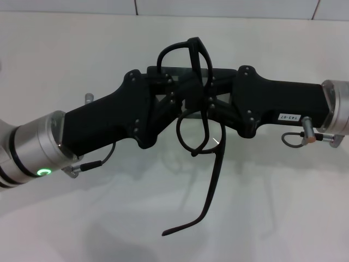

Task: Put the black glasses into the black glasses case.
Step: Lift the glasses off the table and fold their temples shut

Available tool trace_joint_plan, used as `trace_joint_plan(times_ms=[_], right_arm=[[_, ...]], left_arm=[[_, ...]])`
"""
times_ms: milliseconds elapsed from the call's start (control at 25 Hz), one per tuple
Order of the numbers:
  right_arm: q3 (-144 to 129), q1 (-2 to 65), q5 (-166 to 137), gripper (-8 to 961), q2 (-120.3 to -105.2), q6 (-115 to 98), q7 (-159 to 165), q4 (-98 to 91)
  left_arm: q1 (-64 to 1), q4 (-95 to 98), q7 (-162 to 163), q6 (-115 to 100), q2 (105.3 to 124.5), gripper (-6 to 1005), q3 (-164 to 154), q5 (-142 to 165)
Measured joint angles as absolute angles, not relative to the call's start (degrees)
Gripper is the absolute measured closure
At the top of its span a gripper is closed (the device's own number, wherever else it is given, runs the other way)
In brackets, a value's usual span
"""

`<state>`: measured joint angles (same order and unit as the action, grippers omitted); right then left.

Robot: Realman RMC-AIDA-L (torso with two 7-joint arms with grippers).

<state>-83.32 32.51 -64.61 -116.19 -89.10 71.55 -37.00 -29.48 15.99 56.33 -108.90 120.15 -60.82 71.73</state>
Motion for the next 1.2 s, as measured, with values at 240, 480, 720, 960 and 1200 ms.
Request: trace_joint_plan(times_ms=[240,480,720,960,1200], right_arm=[[-82.73,31.37,-63.20,821,-116.01,-88.90,70.76,-36.99],[-76.58,28.39,-61.44,821,-115.70,-92.96,70.08,-37.25],[-65.69,26.88,-60.03,820,-115.88,-103.78,70.06,-36.27],[-64.90,26.61,-51.13,819,-116.11,-105.62,67.20,-34.54],[-74.75,33.09,-43.11,818,-116.19,-99.86,59.34,-27.47]], left_arm=[[-29.07,15.99,55.97,-111.15,120.12,929,-60.81,71.45],[-28.51,16.09,55.82,-113.16,119.87,929,-60.39,71.10],[-28.60,16.04,55.81,-112.89,119.81,929,-60.60,71.44],[-29.42,16.18,55.65,-112.88,119.96,929,-64.17,71.65],[-31.87,15.77,51.87,-112.74,120.49,929,-72.56,71.18]])
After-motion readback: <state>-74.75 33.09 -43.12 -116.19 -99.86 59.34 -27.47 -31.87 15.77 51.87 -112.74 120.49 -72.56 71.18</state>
